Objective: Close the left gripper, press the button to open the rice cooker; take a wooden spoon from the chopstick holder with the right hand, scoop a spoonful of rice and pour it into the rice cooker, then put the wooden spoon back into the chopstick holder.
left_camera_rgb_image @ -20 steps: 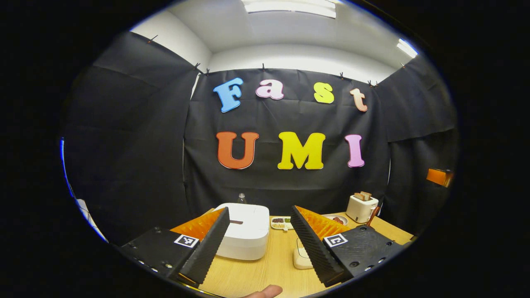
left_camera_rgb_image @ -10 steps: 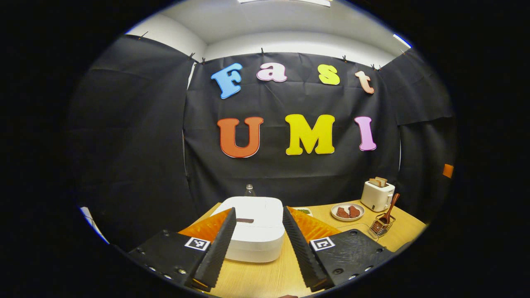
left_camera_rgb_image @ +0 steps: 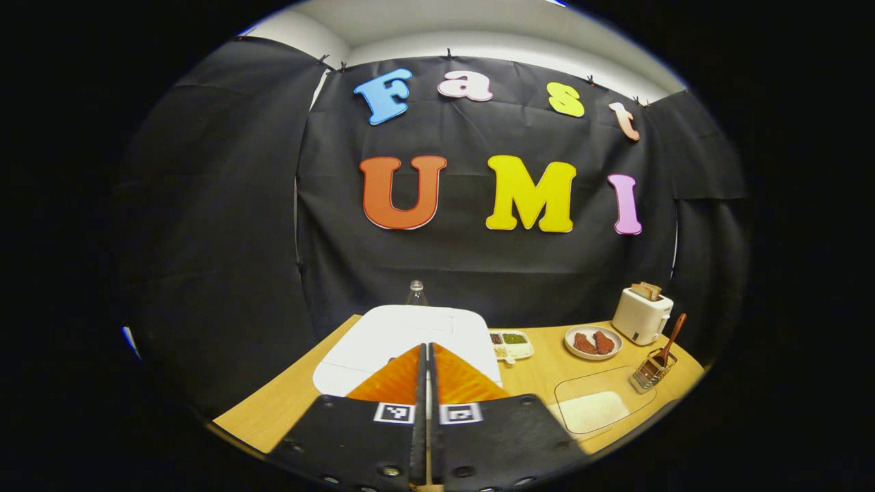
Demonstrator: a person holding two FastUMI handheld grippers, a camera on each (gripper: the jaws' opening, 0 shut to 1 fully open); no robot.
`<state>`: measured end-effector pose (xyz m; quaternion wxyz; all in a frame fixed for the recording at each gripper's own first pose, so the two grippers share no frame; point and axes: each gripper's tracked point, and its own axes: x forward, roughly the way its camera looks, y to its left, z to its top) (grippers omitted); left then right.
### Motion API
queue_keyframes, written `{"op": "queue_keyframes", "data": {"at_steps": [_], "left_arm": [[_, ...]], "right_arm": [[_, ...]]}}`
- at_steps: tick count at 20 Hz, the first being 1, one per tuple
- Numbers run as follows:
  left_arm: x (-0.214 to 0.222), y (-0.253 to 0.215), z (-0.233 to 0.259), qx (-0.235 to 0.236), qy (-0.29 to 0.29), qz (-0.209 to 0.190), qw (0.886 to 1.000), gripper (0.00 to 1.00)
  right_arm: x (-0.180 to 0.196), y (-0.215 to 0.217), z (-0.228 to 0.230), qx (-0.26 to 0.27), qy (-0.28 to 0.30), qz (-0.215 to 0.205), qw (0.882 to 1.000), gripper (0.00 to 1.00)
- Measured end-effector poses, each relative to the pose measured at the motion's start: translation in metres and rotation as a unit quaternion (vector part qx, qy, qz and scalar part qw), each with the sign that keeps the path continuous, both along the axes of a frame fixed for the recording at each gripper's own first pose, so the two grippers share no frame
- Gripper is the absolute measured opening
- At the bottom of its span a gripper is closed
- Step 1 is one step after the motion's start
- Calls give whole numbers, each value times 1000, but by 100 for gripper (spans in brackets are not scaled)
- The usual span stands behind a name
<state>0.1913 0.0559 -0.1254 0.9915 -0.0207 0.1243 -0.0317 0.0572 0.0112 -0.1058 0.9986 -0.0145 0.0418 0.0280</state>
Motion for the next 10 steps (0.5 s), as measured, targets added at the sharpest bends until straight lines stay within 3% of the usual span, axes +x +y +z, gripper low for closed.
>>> {"op": "queue_keyframes", "data": {"at_steps": [1,10], "left_arm": [[9,3,-9,6,8,-1,1000,0],[61,4,-50,41,49,-6,998,0]], "right_arm": [[4,1,-5,-1,2,0,1000,100],[35,-7,-65,-1,57,-16,998,98]]}}
